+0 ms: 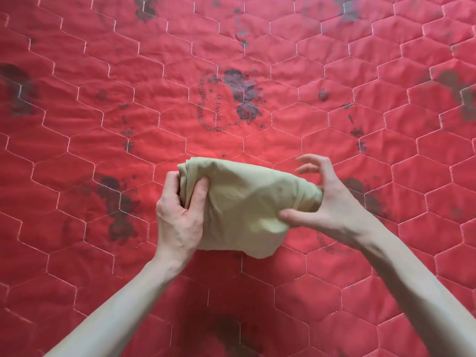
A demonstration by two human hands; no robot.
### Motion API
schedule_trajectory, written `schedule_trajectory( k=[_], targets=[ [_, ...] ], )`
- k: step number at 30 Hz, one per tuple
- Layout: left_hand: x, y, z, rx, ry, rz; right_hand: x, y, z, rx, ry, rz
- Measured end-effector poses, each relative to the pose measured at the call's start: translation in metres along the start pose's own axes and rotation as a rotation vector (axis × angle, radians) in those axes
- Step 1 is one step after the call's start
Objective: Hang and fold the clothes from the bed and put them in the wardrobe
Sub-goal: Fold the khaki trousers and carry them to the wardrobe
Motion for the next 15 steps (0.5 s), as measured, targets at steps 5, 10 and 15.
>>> schedule_trajectory(
  k=[5,10,15],
  targets=[
    [0.03,0.006,0.001,0.031,-0.035,0.151,-0.012,0.006,-0.018,0.057,-0.032,-0.032],
    [0.062,0.014,-0.001,0.051,-0.027,0.317,-0.055,0.029,-0.048,-0.048,-0.505,-0.222],
    [0.089,0.028,-0.008,0.029,0.004,0.471,-0.061,0.039,-0.074,0.003,-0.52,-0.318]
  ],
)
Point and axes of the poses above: each hand's wrist, its own y-axis away from the middle knuckle, its own z-axis out of the back of the hand, x = y × z, the point moved 10 cm from there along -y, towards the middle knuckle, and after that the axes turned 2 degrees about x, right-handed, at the moved point
